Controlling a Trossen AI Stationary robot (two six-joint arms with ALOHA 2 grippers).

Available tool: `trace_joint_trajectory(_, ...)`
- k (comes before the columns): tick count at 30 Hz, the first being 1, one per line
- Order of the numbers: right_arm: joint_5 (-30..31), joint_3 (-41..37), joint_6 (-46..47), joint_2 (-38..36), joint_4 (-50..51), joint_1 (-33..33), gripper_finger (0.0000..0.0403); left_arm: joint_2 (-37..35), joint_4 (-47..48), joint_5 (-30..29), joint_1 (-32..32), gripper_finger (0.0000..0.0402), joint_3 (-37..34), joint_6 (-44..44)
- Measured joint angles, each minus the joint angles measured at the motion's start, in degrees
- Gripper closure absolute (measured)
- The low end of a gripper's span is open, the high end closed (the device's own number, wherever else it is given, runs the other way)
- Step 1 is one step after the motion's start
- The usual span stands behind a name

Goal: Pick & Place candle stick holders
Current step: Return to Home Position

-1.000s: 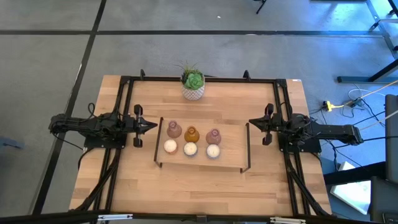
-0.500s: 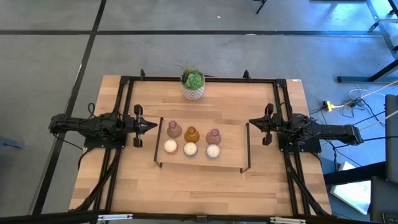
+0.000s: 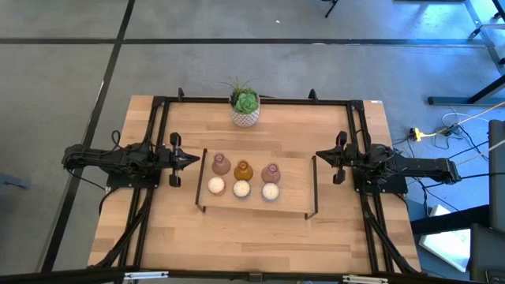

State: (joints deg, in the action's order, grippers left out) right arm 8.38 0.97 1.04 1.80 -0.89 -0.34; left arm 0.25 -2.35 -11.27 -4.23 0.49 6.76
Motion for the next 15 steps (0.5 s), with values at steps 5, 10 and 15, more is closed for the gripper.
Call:
trace_joint_trajectory(5, 0.01, 0.0, 0.02, 0.0, 0.0, -0.02, 0.0402, 0.0, 0.0, 0.0, 0.0, 0.0397, 0.0, 0.0)
trace_joint_trajectory(10, 0.0, 0.0, 0.02, 0.0, 0.0, 0.0, 0.0402, 0.0, 0.0, 0.0, 0.0, 0.0393, 0.0, 0.0)
trace_joint_trajectory(15, 0.02, 0.0, 0.02, 0.0, 0.0, 0.0, 0.0402, 0.0, 0.0, 0.0, 0.0, 0.0396, 0.0, -0.01)
